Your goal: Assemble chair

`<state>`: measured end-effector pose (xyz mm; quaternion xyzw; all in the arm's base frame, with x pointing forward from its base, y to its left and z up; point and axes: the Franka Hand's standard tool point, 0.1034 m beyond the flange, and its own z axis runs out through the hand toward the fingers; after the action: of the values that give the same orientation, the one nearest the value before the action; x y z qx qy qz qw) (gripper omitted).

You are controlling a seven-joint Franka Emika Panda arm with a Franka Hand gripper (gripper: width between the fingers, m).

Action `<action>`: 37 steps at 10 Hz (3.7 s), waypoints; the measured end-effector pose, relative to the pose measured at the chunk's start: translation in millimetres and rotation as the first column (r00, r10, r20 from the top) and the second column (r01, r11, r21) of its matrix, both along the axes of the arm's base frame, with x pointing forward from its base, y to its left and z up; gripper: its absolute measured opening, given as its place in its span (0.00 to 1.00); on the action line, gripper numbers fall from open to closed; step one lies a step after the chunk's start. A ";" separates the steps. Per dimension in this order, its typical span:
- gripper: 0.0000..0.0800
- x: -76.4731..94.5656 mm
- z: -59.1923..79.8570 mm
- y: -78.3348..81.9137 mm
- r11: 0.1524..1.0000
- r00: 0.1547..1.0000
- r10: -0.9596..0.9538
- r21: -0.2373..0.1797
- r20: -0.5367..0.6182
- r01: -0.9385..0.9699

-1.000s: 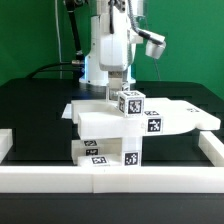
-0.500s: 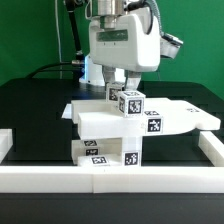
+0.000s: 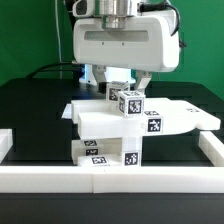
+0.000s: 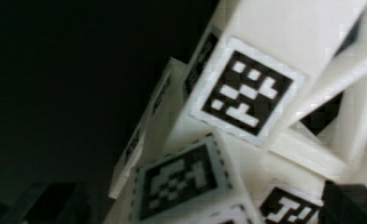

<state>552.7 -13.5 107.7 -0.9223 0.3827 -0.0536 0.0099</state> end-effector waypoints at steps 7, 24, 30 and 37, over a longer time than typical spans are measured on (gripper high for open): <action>0.78 -0.4 -0.2 -4.9 0.951 0.952 0.306 -0.038 -0.017 -0.306; 0.34 -0.2 -0.6 -6.3 0.612 0.621 -0.783 0.131 -0.042 0.780; 0.34 0.0 -0.8 -4.0 0.278 0.293 -0.952 0.148 -0.087 0.949; 0.80 2.3 1.1 -0.6 0.589 0.597 -0.801 0.119 -0.044 0.799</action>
Offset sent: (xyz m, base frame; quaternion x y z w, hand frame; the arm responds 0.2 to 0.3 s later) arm -0.0002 -0.0017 0.0014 0.0011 -0.0037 -0.1926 0.9813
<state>555.0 -14.1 108.9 -0.6494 0.7582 -0.0344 0.0460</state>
